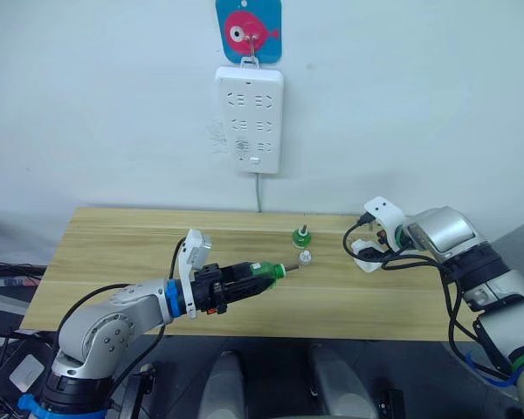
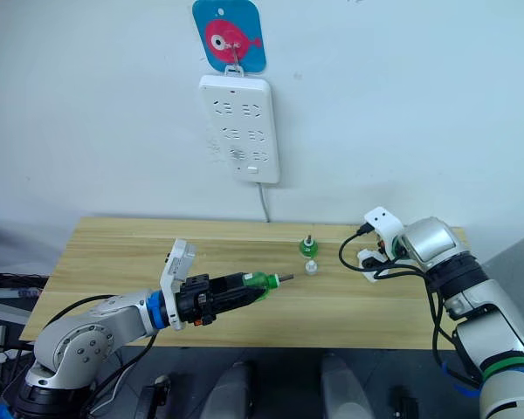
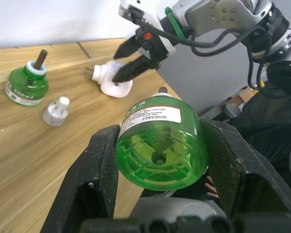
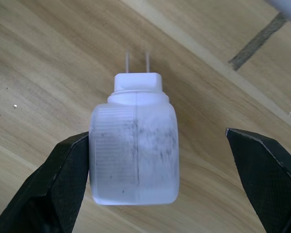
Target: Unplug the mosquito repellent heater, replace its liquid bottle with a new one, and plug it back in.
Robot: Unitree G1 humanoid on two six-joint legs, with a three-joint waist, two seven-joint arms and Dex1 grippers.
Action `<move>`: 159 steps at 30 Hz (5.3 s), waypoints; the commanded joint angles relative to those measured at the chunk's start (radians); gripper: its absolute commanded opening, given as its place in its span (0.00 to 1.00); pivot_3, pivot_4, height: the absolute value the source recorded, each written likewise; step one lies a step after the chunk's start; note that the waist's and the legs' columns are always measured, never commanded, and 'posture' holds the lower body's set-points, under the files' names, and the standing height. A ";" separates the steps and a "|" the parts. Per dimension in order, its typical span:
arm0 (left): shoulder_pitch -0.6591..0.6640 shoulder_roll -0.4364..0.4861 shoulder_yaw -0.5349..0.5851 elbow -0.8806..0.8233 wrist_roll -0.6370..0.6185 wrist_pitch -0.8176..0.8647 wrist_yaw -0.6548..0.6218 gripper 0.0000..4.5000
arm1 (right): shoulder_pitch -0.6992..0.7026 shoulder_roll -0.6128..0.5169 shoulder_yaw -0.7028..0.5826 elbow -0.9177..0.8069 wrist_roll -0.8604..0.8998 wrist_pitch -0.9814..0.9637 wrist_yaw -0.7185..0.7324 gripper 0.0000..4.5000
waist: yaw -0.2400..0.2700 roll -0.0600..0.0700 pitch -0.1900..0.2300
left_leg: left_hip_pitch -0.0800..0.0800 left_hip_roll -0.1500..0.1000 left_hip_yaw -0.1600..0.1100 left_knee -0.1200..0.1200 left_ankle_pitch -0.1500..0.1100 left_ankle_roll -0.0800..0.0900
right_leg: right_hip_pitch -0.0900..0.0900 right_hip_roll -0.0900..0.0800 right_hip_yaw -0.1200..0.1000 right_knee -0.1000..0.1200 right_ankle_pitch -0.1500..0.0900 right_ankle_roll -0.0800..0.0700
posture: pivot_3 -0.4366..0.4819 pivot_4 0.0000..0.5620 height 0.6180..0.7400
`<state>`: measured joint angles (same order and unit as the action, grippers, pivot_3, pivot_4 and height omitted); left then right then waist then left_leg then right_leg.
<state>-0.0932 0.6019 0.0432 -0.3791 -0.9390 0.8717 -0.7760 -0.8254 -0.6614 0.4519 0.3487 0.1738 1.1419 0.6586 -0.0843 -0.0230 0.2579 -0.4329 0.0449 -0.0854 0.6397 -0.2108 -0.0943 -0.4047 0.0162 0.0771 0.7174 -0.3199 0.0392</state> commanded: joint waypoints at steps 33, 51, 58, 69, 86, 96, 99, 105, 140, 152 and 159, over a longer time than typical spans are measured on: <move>-0.015 0.010 0.015 0.007 0.050 -0.017 -0.078 0.52 | 0.230 0.008 -0.279 -0.342 0.035 0.058 0.059 0.47 | -0.002 0.000 0.000 | 0.000 0.000 0.000 0.000 0.000 0.000 | 0.000 0.000 -0.001 0.000 0.000 0.000 | 0.37 0.42 0.87; -0.073 0.099 0.037 0.022 0.024 0.060 -0.131 0.52 | 0.391 0.234 -0.738 -0.066 0.209 0.073 -0.076 0.47 | -0.004 0.000 0.000 | 0.001 0.000 -0.001 -0.001 0.000 0.000 | 0.001 0.001 -0.001 0.000 0.000 0.000 | 0.36 0.46 0.87; -0.071 0.099 0.036 0.018 0.020 0.067 -0.125 0.52 | 0.370 0.205 -0.767 -0.042 0.244 0.039 -0.087 0.94 | -0.003 0.000 0.000 | 0.001 0.000 -0.001 -0.001 0.000 0.000 | 0.002 0.001 -0.001 0.000 0.000 0.000 | 0.36 0.46 0.87; -0.062 0.088 0.038 0.008 0.018 0.062 -0.112 0.52 | 0.396 0.073 -0.693 -0.223 0.272 0.028 -0.031 1.00 | -0.002 0.002 0.001 | 0.001 0.000 0.001 -0.001 0.000 0.000 | 0.001 0.001 0.001 -0.001 0.000 0.000 | 0.37 0.44 0.87; -0.060 0.091 0.021 0.009 0.040 0.039 -0.134 0.52 | 0.381 0.594 -0.685 -0.753 -0.077 0.469 -0.709 1.00 | -0.003 0.002 0.002 | 0.001 0.000 0.003 -0.008 0.000 -0.001 | -0.002 0.000 0.003 -0.003 0.000 0.000 | 0.35 0.42 0.87; -0.059 0.080 0.013 0.006 0.051 0.034 -0.134 0.52 | 0.343 0.705 -0.716 -0.590 -0.177 0.271 -0.837 1.00 | -0.004 0.002 0.002 | 0.001 0.001 0.003 -0.010 0.000 -0.001 | -0.003 0.000 0.002 -0.003 0.000 0.000 | 0.37 0.42 0.87; -0.052 0.079 0.018 0.001 0.049 0.036 -0.133 0.52 | 0.321 0.704 -0.731 -0.557 -0.171 0.258 -0.831 1.00 | -0.005 0.002 0.002 | 0.001 0.001 0.003 -0.010 0.000 0.000 | -0.003 0.000 0.002 -0.003 0.000 0.000 | 0.37 0.42 0.87; -0.047 0.077 0.019 0.001 0.051 0.033 -0.132 0.52 | 0.316 0.672 -0.729 -0.487 -0.148 0.281 -0.782 1.00 | -0.004 0.002 0.002 | 0.001 0.001 0.003 -0.010 0.000 0.000 | -0.003 0.000 0.002 -0.003 0.000 0.000 | 0.37 0.42 0.87; -0.379 0.086 0.223 0.189 -0.474 0.381 0.019 0.52 | 0.211 0.309 -0.991 -0.792 0.862 0.426 0.076 0.66 | -0.028 0.002 0.003 | 0.001 0.001 0.002 -0.010 0.000 0.000 | -0.002 0.000 0.001 -0.002 0.000 0.000 | 0.31 0.41 0.87; -0.403 0.101 0.204 0.161 -0.573 0.403 0.053 0.52 | 0.211 0.329 -0.981 -0.719 1.208 0.407 -0.195 0.66 | -0.028 0.002 0.003 | 0.001 0.001 0.002 -0.010 0.000 0.000 | -0.001 0.000 0.001 -0.003 0.000 0.000 | 0.33 0.42 0.87; -0.403 0.069 0.196 0.155 -0.574 0.376 0.080 0.52 | 0.241 0.259 -0.889 -0.689 1.402 0.278 -0.353 0.66 | -0.028 0.002 0.003 | 0.001 0.001 0.002 -0.010 0.000 0.000 | -0.001 0.000 0.001 -0.003 0.000 0.000 | 0.33 0.41 0.87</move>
<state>-0.4860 0.6753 0.2391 -0.1939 -1.4859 1.2692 -0.7009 -0.5914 -0.3857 -0.4485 -0.3295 1.5012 1.4707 0.3349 -0.1118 -0.0209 0.2609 -0.4315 0.0457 -0.0833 0.6300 -0.2105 -0.0946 -0.4061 0.0163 0.0778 0.7142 -0.3202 0.0394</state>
